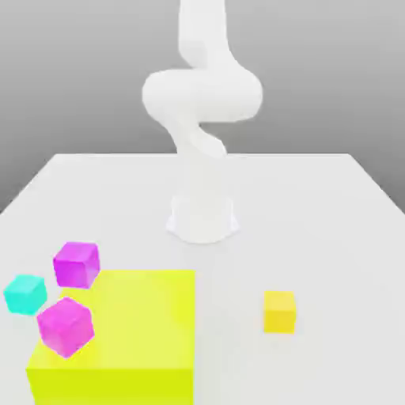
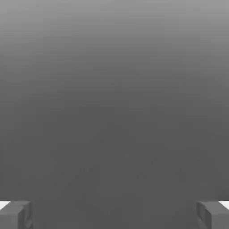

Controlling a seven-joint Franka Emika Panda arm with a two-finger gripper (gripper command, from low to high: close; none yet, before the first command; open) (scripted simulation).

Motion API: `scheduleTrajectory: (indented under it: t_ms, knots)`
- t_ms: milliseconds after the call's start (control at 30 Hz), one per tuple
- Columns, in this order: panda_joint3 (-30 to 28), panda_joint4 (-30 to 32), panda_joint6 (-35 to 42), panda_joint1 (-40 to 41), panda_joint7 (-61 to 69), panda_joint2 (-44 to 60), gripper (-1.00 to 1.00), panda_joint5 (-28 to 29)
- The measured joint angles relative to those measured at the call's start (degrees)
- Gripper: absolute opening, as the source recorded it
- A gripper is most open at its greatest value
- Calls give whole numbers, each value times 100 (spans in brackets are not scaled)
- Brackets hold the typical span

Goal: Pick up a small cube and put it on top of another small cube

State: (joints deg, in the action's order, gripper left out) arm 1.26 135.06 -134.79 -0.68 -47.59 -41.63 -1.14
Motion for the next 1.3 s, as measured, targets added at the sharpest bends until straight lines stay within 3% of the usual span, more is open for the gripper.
scheduleTrajectory:
  t_ms: [400, 600, 700, 867, 900, 1133, 1300]
  knots:
    - [919, 1802, -1743, -419, -1168, 2437, 0, -387]
    - [1412, 2782, -2734, -649, -2196, 3857, 0, -78]
    - [1251, 2842, -3230, -706, -2730, 4510, 0, 515]
    - [293, 2666, -4070, -1496, -3330, 5552, 0, 1300]
    - [194, 2648, -4156, -1587, -3360, 5655, -100, 1336]
    - [206, 2652, -4144, -1576, -3368, 5631, -100, 1345]
    - [776, 2830, -3406, -1197, -2799, 4716, -100, 579]
